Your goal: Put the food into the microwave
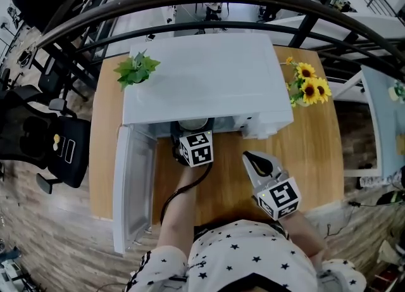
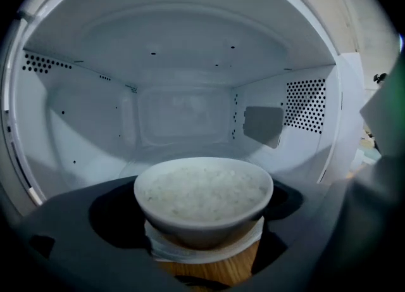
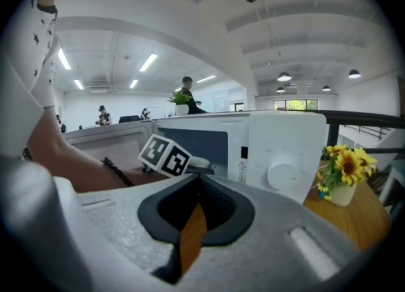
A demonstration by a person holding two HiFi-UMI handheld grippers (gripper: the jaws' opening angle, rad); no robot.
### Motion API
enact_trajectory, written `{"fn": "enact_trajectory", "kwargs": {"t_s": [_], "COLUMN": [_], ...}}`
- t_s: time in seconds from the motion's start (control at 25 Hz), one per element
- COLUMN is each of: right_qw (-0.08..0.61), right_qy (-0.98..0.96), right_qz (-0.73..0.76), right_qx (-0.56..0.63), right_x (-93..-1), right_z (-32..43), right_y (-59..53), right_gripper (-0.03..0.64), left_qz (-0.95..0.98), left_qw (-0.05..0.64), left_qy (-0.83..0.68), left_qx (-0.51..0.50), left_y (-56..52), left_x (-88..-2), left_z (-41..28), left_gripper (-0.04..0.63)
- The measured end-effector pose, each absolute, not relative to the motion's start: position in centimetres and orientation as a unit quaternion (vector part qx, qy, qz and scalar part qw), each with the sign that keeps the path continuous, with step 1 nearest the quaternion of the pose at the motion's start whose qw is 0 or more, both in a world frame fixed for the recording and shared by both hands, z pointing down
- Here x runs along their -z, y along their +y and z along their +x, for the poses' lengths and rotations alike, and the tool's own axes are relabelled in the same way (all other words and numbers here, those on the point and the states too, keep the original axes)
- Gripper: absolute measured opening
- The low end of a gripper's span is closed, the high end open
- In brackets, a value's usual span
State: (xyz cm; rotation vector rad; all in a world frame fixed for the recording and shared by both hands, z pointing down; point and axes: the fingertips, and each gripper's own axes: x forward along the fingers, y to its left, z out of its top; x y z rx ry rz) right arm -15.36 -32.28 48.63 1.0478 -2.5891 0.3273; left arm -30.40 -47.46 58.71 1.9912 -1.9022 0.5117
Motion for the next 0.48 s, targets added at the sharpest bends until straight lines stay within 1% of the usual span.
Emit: {"fn": "enact_trajectory", "kwargs": {"t_s": [0.28, 0.48], "right_qw": [0.164, 0.161], "right_qy": [-0.907, -0.907], "right_qz": [0.369, 0.369], "right_qx": [-0.120, -0.119], "right_x": [-48.8, -48.6], "right_z": [-16.0, -16.4], "right_y": [-32.4, -32.5], "right_gripper": [0.006, 0.006], "left_qz": [0.697, 0.693], "left_qw": [0.174, 0.163], "left_qy": [-0.668, -0.665], "left_qx": [-0.195, -0.223], "left_y": [-48.4, -48.5], "left_x": [-59.4, -60.0], "left_z": [-30.8, -31.1], "left_gripper": [0.509, 0.509]}}
